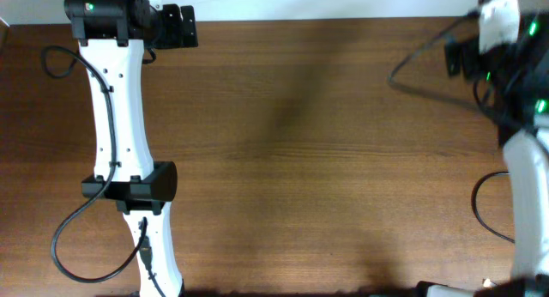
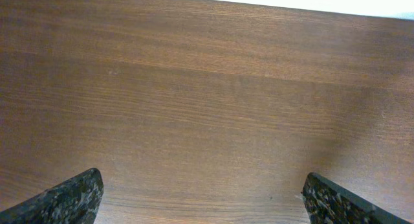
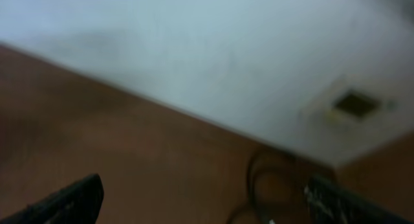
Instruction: Untangle cables
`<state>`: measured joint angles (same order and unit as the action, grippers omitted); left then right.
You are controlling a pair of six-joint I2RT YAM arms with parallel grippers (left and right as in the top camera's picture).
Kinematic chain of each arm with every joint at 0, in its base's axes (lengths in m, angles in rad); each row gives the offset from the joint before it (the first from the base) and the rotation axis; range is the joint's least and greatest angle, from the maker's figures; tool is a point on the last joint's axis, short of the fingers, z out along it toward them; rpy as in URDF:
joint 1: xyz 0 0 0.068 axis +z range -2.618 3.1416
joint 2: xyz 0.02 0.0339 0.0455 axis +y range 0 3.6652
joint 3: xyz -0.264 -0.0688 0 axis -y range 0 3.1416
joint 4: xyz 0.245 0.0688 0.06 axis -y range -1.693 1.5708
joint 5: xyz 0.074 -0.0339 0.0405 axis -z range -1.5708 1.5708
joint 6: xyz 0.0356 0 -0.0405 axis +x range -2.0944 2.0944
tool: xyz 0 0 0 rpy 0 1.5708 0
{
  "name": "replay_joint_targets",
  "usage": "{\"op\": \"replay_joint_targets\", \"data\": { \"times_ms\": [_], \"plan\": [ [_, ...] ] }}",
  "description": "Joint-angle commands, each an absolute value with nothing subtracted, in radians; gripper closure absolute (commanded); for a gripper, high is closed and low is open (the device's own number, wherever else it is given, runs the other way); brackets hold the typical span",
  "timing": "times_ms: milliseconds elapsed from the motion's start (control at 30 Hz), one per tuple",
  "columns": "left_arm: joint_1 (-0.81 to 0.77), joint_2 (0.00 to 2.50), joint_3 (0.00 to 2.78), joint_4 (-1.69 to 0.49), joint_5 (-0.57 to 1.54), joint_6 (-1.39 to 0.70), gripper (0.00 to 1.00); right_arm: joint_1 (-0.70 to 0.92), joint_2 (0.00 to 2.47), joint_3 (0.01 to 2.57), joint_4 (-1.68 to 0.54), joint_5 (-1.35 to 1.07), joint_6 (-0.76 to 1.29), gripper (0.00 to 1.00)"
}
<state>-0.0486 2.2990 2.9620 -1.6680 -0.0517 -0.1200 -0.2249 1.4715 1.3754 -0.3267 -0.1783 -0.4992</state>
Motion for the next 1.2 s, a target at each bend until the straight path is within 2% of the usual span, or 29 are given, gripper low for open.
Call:
{"op": "replay_joint_targets", "data": {
  "times_ms": [0,33,133,200,267,333,433,567,667,767,933,1167],
  "plan": [
    [-0.046,2.293,2.963,-1.663,-0.047,-0.107,0.01,-0.225,1.308,1.105,-0.068,0.046,-0.403,0.01],
    [-0.046,2.293,2.963,-1.669,-0.047,-0.107,0.01,-0.229,1.301,1.037,0.031,0.177,-0.238,0.01],
    [-0.046,2.293,2.963,-1.685,-0.048,-0.106,0.01,-0.285,1.348,1.01,-0.023,0.414,0.145,0.01],
    [-0.046,2.293,2.963,-1.688,-0.047,-0.089,0.01,-0.356,1.386,1.01,-0.245,0.559,0.553,0.01],
    [-0.046,2.293,2.963,-1.688,-0.048,-0.08,0.01,-0.432,1.425,1.01,-0.469,0.558,0.862,0.01],
    [-0.046,2.293,2.963,-1.688,-0.048,-0.077,0.01,-0.506,1.477,1.01,-0.657,0.554,1.1,0.01],
    [-0.046,2.293,2.963,-1.688,-0.048,-0.077,0.01,-0.58,1.525,1.01,-0.768,0.548,1.343,0.01],
    [-0.046,2.293,2.963,-1.688,-0.047,-0.078,0.01,-0.63,1.525,1.01,-0.861,0.538,1.412,0.01],
    [-0.046,2.293,2.963,-1.688,-0.047,-0.077,0.01,-0.72,1.527,1.008,-1.026,0.523,1.698,0.01],
    [-0.046,2.293,2.963,-1.688,-0.047,-0.077,0.01,-0.833,1.533,1.004,-1.016,0.453,1.848,0.01],
    [-0.046,2.293,2.963,-1.688,-0.047,-0.077,0.01,-0.968,1.546,1.004,-0.971,0.445,1.85,0.01],
    [-0.046,2.293,2.963,-1.688,-0.047,-0.078,0.01,-1.003,1.712,1.002,-0.946,0.448,1.849,0.02]
  ]
}}
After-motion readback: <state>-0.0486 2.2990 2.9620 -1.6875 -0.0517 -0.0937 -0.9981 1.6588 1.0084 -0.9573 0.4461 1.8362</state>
